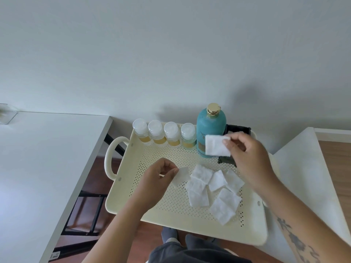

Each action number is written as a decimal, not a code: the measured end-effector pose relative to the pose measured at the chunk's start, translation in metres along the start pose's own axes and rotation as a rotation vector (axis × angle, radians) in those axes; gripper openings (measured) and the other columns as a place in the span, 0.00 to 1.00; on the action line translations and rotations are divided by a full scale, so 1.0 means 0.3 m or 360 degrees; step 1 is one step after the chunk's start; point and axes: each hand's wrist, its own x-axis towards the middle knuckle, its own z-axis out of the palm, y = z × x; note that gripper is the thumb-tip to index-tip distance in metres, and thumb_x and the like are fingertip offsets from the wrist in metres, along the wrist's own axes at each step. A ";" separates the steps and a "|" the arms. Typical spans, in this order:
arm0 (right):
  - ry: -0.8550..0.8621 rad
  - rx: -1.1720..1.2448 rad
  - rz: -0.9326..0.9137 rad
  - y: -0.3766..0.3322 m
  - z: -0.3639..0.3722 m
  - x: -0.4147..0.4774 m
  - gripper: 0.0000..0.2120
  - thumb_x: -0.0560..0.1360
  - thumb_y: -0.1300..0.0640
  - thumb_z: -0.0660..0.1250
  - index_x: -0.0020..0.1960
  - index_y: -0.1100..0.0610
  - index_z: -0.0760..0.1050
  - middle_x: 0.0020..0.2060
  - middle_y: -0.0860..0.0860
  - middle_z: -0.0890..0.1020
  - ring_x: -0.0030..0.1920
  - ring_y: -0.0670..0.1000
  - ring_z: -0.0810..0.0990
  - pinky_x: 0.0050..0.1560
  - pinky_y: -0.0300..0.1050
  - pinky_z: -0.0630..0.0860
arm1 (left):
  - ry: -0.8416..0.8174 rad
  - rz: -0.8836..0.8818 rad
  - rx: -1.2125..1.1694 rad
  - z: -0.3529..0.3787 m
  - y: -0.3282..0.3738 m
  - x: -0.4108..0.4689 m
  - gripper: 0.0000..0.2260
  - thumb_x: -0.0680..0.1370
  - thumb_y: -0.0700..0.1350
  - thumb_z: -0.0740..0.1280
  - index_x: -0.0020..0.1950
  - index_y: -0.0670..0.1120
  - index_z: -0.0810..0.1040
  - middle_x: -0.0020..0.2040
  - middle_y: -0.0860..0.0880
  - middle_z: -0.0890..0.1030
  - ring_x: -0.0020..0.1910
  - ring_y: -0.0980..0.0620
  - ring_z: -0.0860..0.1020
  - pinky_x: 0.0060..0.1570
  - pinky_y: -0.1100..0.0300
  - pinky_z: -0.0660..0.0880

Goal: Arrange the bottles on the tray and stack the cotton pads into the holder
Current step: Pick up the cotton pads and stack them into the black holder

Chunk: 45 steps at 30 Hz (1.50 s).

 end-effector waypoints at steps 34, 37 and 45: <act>-0.0516 -0.1518 -0.0626 0.004 -0.111 0.320 0.09 0.76 0.55 0.65 0.46 0.42 0.79 0.44 0.41 0.81 0.47 0.50 0.66 0.45 0.46 0.53 | -0.0130 -0.0015 -0.0001 0.005 0.004 0.031 0.05 0.77 0.48 0.70 0.43 0.58 0.79 0.39 0.58 0.84 0.39 0.59 0.80 0.42 0.61 0.73; -0.0235 -0.1367 -0.0732 0.030 -0.114 0.293 0.07 0.75 0.55 0.68 0.52 0.50 0.80 0.44 0.47 0.84 0.49 0.54 0.73 0.47 0.46 0.56 | -0.0122 -0.0021 0.0001 0.004 0.005 0.033 0.05 0.77 0.48 0.70 0.43 0.58 0.79 0.39 0.57 0.83 0.39 0.59 0.80 0.42 0.61 0.73; -0.0259 -0.1441 -0.0496 0.071 -0.127 0.268 0.10 0.71 0.51 0.72 0.52 0.50 0.79 0.50 0.50 0.77 0.54 0.57 0.69 0.49 0.50 0.60 | -0.0132 -0.0055 -0.0005 0.012 0.013 0.026 0.06 0.77 0.47 0.70 0.42 0.58 0.79 0.39 0.56 0.84 0.36 0.61 0.78 0.41 0.63 0.72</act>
